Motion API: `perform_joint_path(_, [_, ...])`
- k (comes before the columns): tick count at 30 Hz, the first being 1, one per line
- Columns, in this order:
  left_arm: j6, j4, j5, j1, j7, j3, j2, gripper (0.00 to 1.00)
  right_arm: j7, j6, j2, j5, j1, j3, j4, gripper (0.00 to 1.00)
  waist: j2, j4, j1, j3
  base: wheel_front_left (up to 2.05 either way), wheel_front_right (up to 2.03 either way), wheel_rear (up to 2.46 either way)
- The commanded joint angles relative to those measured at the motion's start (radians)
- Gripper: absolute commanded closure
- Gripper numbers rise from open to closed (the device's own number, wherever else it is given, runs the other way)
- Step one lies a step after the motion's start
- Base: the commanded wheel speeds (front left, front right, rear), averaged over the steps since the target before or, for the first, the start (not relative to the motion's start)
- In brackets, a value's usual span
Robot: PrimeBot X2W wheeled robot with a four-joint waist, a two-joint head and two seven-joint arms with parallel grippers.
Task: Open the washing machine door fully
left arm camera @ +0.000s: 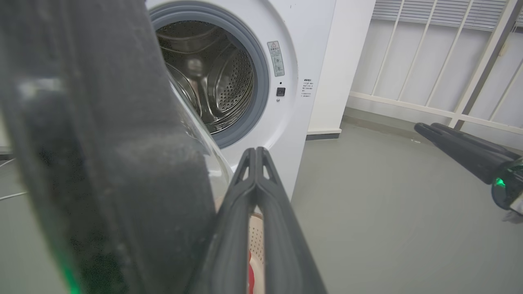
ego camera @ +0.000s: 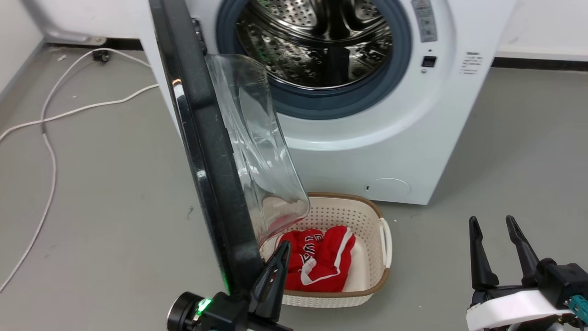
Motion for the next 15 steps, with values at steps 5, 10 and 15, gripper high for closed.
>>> perform_joint_path(5, [0.038,-0.048,-0.01,0.043,0.02,0.035,0.026,1.0,0.007,0.0,0.002,-0.008,-0.001,-0.007,-0.011,0.0,0.0,0.091,0.0,0.001,0.0,0.0,0.0])
perform_joint_path(10, [0.063,-0.074,-0.015,0.069,0.028,0.055,0.04,1.0,0.012,0.0,0.002,-0.009,0.005,-0.013,-0.02,0.0,0.0,0.164,0.0,0.0,0.0,0.0,0.0])
perform_joint_path(15, [0.088,-0.095,-0.03,0.091,0.029,0.101,0.062,1.0,0.013,0.0,0.001,0.0,0.002,-0.006,-0.02,0.0,0.0,0.214,0.0,0.0,0.0,0.0,0.0])
